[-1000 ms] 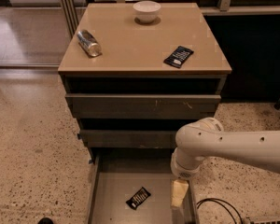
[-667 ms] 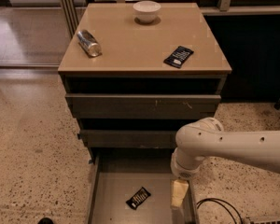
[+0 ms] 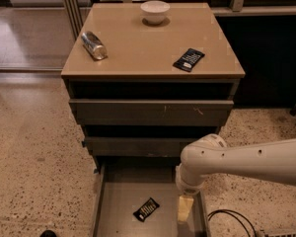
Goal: Pick rxbar chocolate from bottom drawer and place on counter
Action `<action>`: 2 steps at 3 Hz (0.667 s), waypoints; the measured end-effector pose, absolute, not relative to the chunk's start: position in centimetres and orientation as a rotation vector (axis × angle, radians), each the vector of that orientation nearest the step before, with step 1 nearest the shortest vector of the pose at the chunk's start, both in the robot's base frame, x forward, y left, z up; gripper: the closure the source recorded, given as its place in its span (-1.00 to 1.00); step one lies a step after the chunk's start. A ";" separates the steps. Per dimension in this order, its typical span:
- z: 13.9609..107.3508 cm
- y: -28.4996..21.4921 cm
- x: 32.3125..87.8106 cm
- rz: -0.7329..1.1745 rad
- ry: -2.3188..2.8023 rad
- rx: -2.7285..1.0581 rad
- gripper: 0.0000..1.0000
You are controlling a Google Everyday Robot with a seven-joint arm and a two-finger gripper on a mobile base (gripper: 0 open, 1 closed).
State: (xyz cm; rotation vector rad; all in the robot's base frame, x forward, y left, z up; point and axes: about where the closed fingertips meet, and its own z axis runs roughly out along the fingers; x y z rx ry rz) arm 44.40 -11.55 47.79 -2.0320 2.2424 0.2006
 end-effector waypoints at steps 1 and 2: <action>43.0 -10.4 44.7 0.221 2.216 -2.084 -1.00; 38.1 -8.9 44.7 0.258 2.198 -2.126 -1.00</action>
Offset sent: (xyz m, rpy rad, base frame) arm 0.0050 0.0468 -0.1564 0.0109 0.0769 0.1054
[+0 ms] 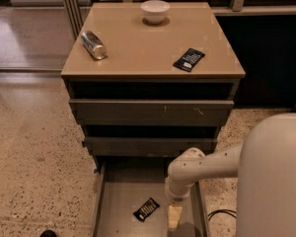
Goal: Pick rxbar chocolate from bottom drawer and place on counter
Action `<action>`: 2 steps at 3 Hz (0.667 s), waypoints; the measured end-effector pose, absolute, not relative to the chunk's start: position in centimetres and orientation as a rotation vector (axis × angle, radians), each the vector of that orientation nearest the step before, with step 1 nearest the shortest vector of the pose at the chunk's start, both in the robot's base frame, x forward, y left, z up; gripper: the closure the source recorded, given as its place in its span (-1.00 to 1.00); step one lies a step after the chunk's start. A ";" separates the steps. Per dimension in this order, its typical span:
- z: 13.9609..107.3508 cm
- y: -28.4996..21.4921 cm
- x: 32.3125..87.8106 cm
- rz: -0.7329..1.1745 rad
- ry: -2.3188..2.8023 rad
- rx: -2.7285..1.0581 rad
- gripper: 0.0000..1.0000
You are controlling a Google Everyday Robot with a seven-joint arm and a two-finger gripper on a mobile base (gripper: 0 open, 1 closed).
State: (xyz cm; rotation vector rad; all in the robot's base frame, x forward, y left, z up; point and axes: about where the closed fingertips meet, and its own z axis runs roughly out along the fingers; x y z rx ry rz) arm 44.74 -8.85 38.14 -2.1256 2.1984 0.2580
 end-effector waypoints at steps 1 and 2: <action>34.0 -8.1 44.8 0.312 2.219 -2.108 -1.00; 34.0 -8.1 44.8 0.312 2.219 -2.108 -1.00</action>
Offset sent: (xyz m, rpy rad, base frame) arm 0.0027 0.0063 -0.0317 0.0152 0.0195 -0.0127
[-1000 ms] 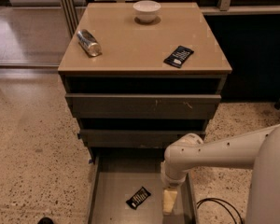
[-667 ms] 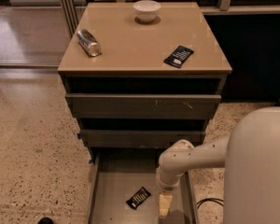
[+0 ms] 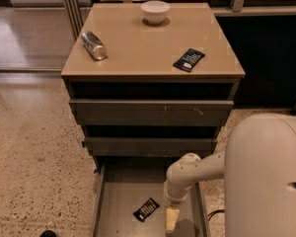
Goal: Pick rxbar chocolate from bottom drawer and place on counter
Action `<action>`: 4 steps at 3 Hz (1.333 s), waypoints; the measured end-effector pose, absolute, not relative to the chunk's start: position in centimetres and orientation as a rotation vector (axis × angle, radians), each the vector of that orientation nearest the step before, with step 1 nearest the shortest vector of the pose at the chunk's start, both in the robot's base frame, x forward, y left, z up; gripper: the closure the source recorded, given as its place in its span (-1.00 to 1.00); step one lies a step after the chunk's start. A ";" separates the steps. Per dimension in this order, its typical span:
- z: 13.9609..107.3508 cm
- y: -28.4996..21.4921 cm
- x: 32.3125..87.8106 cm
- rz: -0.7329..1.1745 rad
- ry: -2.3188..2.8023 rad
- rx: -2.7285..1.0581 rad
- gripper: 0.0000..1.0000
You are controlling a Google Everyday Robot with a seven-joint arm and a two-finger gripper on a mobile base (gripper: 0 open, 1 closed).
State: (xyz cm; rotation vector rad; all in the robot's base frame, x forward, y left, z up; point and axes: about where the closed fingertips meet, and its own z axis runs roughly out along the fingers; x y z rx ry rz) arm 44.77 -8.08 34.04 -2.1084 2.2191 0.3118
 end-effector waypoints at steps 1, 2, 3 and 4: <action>33.8 -7.7 44.7 0.318 2.185 -2.129 -1.00; 32.5 -6.8 45.0 0.298 2.099 -2.161 -1.00; 30.2 -4.4 45.5 0.302 1.984 -2.212 -1.00; 28.2 -1.5 45.3 0.319 1.883 -2.265 -1.00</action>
Offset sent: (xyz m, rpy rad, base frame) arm 0.0131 0.0277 -0.0286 0.0721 -0.1325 0.1476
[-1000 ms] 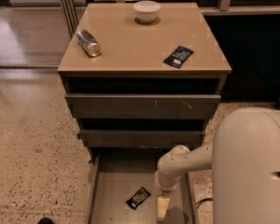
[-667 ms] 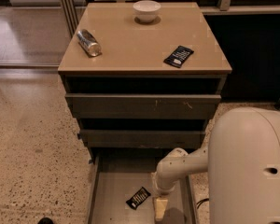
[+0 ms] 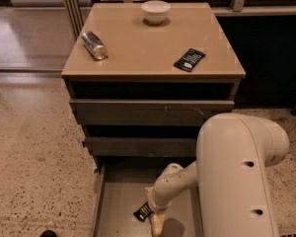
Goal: Pick rxbar chocolate from bottom drawer and place on counter
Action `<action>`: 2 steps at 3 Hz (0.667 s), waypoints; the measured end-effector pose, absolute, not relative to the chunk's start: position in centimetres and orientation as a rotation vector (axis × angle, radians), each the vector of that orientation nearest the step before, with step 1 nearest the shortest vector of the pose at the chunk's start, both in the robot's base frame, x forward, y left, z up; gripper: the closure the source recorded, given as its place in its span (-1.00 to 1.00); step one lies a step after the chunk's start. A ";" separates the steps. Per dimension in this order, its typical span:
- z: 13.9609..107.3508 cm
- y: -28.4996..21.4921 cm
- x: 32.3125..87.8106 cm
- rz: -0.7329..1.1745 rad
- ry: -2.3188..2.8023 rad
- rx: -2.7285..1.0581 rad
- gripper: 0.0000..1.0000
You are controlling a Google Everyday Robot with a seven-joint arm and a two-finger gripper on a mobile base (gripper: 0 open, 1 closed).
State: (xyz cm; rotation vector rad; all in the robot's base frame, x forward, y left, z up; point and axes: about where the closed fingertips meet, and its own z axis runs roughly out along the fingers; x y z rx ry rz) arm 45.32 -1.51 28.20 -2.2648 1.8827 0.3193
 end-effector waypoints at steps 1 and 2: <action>26.1 0.4 45.1 0.358 1.827 -2.287 -1.00; 20.9 2.2 45.1 0.409 1.831 -2.336 -1.00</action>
Offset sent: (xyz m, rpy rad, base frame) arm 0.0019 0.0471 -0.0715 0.0290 0.0429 0.1000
